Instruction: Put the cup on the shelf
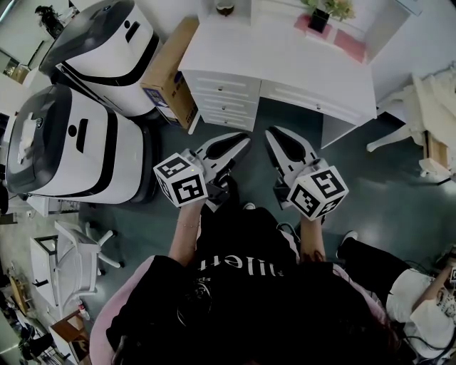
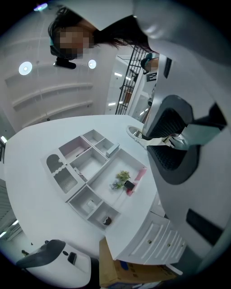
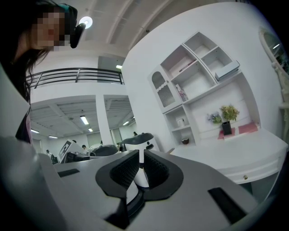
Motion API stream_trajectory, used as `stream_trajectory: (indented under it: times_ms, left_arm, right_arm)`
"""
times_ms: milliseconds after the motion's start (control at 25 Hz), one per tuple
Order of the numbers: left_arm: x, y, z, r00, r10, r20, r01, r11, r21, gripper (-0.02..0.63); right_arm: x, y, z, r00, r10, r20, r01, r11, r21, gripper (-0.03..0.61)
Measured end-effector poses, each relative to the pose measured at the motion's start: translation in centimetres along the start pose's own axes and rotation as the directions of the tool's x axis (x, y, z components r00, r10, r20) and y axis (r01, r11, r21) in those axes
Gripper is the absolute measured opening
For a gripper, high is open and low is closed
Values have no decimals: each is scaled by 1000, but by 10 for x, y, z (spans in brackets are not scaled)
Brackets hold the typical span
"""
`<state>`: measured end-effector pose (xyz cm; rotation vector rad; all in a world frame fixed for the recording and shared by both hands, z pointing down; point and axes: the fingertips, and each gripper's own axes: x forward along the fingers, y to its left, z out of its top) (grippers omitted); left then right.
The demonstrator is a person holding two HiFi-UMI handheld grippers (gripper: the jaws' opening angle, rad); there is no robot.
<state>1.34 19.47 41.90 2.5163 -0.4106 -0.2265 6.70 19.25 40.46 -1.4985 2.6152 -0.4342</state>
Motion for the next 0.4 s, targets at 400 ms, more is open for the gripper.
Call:
stream_trajectory:
  times_ms: [400]
  left_arm:
    - [1,-2,-5,1000,-5,0,5,1000,10,61]
  right_arm:
    - [-3,0,-6,1000,4,-15,-4,1000,-3,64]
